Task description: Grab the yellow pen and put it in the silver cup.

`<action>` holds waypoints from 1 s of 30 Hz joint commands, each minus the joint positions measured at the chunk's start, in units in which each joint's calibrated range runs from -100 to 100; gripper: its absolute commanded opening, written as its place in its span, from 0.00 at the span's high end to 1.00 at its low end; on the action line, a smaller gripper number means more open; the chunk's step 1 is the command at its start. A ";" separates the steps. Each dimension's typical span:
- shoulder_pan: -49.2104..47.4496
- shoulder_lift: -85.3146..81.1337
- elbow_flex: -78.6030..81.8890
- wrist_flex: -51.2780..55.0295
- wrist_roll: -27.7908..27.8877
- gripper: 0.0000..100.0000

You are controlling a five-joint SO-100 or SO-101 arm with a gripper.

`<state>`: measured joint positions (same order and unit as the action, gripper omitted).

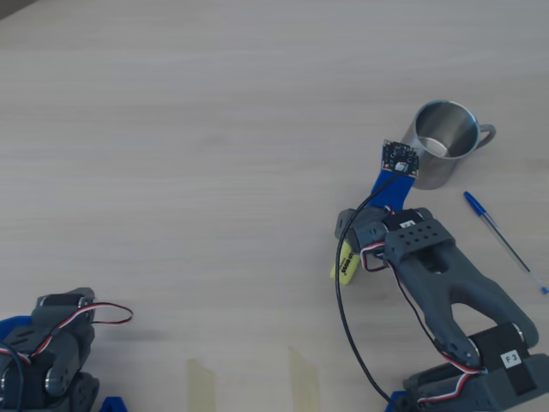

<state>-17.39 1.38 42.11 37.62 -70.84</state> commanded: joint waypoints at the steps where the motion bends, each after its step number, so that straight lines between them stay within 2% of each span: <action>1: -0.41 0.20 -0.43 -0.43 -0.15 0.73; 22: 0.03 2.86 0.66 -2.91 -0.26 0.74; 30: 0.03 2.12 4.01 -7.46 -0.26 0.74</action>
<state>-17.56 3.13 43.91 31.32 -70.84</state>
